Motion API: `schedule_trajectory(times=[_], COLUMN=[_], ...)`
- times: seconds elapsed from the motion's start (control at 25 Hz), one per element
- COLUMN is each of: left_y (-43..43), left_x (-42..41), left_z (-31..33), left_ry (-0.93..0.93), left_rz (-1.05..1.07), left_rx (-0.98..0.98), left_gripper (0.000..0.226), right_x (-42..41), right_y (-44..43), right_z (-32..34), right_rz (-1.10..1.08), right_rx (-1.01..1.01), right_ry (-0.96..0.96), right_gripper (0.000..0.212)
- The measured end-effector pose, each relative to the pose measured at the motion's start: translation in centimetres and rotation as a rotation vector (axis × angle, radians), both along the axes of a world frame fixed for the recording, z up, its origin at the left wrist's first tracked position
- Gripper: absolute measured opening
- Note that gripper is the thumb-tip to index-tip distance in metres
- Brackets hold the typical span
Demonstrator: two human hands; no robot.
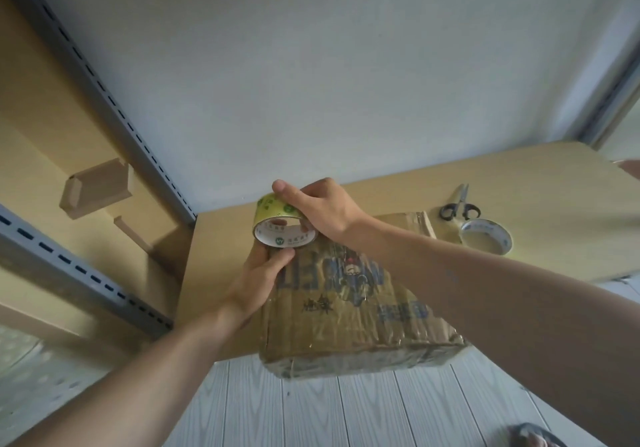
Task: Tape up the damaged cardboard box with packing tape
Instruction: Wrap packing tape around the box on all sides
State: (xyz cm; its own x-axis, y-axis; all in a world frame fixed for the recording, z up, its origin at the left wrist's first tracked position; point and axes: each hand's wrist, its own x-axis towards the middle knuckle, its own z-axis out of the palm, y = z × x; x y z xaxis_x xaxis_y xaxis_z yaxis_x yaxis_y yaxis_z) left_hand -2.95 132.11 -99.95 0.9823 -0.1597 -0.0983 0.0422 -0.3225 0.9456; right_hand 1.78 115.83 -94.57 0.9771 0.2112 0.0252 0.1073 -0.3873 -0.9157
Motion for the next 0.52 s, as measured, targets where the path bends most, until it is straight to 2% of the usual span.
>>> schedule_trajectory(times=[0.16, 0.28, 0.52], left_y=[0.5, 0.8, 0.9], left_x=[0.6, 0.7, 1.1], left_z=[-0.1, -0.2, -0.7], left_ry=[-0.036, -0.027, -0.026], left_rz=[-0.164, -0.147, -0.125], left_rx=[0.148, 0.144, 0.158], left_gripper=[0.067, 0.066, 0.056], right_x=[0.2, 0.6, -0.8], right_y=[-0.7, -4.1, -16.1], right_z=[2.3, 4.7, 4.8], right_rz=[0.088, 0.087, -0.091], right_rx=[-0.276, -0.527, -0.712], right_ry=[-0.028, -0.123, -0.160], right_gripper=[0.070, 0.068, 0.057])
